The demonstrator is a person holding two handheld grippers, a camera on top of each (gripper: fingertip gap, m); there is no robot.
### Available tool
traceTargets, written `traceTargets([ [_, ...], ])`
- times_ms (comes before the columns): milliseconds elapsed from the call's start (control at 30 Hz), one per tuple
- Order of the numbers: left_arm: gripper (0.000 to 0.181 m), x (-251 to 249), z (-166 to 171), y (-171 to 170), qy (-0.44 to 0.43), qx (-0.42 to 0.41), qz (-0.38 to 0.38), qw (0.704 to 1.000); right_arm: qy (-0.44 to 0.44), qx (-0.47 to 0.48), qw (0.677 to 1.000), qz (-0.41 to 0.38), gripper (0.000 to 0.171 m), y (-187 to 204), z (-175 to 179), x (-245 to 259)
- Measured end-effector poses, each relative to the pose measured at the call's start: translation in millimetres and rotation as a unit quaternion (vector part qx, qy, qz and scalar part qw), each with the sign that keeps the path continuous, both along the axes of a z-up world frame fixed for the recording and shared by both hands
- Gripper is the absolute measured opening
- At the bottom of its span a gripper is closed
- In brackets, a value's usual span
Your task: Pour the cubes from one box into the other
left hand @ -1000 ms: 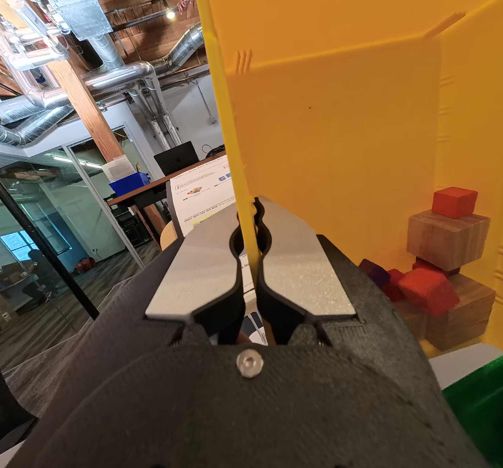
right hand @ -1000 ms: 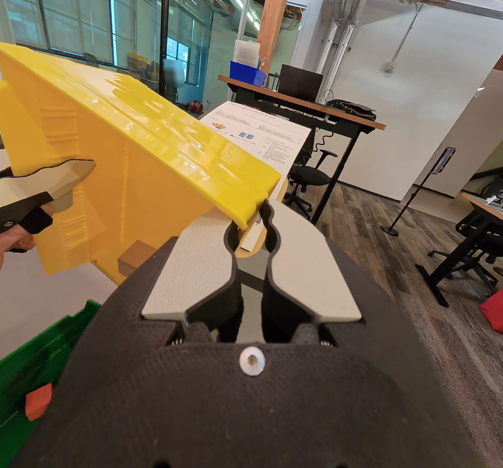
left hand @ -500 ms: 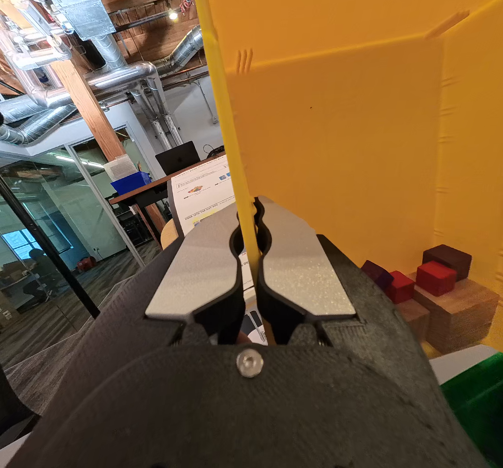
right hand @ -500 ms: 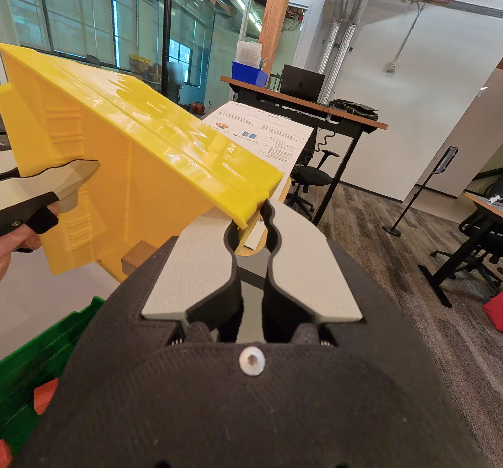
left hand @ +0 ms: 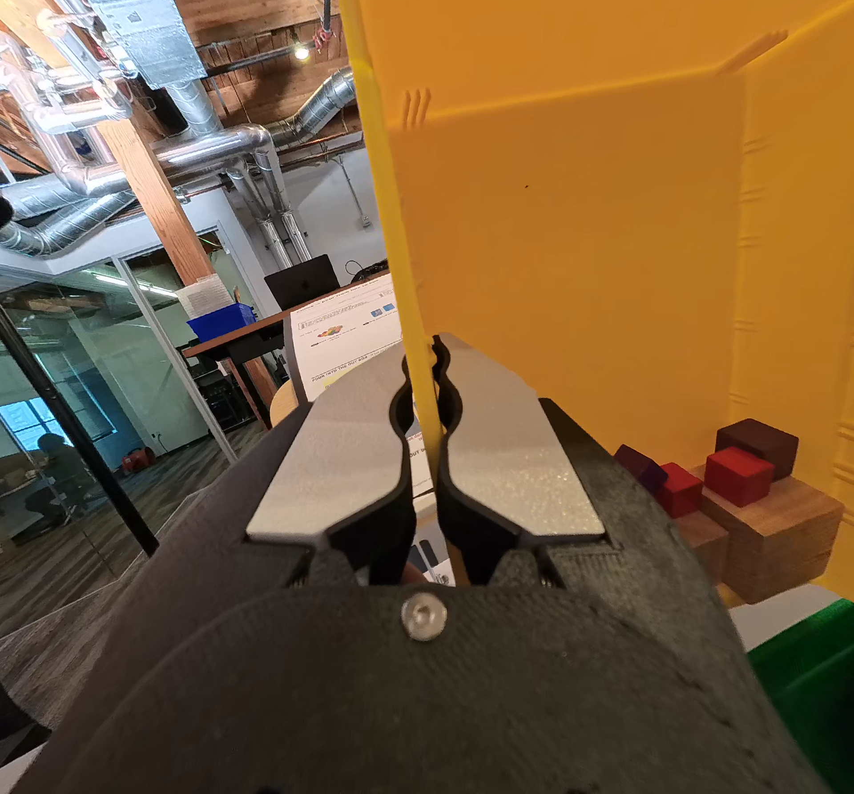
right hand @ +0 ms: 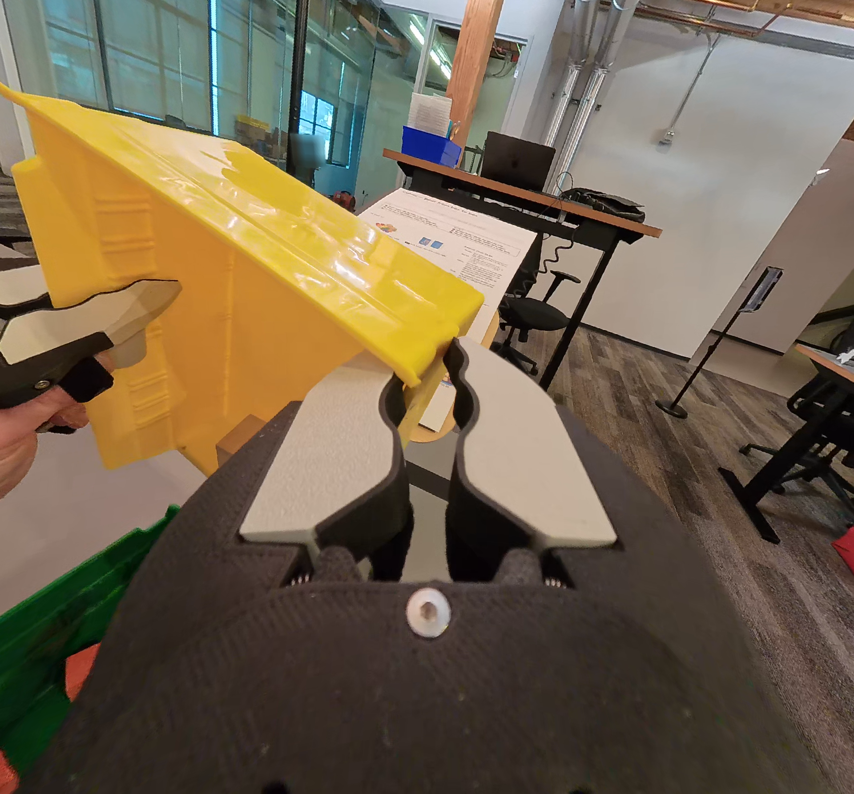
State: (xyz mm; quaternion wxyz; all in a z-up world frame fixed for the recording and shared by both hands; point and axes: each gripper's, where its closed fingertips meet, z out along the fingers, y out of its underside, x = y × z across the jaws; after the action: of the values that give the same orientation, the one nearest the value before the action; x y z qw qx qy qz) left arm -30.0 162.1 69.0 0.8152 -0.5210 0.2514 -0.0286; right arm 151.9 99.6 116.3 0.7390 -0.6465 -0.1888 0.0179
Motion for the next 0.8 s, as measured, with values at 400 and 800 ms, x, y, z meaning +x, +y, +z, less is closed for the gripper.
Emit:
traceTargets([
  [400, 0.004, -4.1, 3.1, -7.9, -0.003, 0.012, 0.003, 1.000, 0.002, 0.007, 1.000, 0.011, 0.013, -8.5, 0.9, -5.2],
  [800, 0.004, -4.1, 6.0, -11.1, 0.001, 0.017, 0.007, 1.000, 0.003, 0.005, 1.000, 0.010, 0.014, -14.8, 0.1, -5.1],
])
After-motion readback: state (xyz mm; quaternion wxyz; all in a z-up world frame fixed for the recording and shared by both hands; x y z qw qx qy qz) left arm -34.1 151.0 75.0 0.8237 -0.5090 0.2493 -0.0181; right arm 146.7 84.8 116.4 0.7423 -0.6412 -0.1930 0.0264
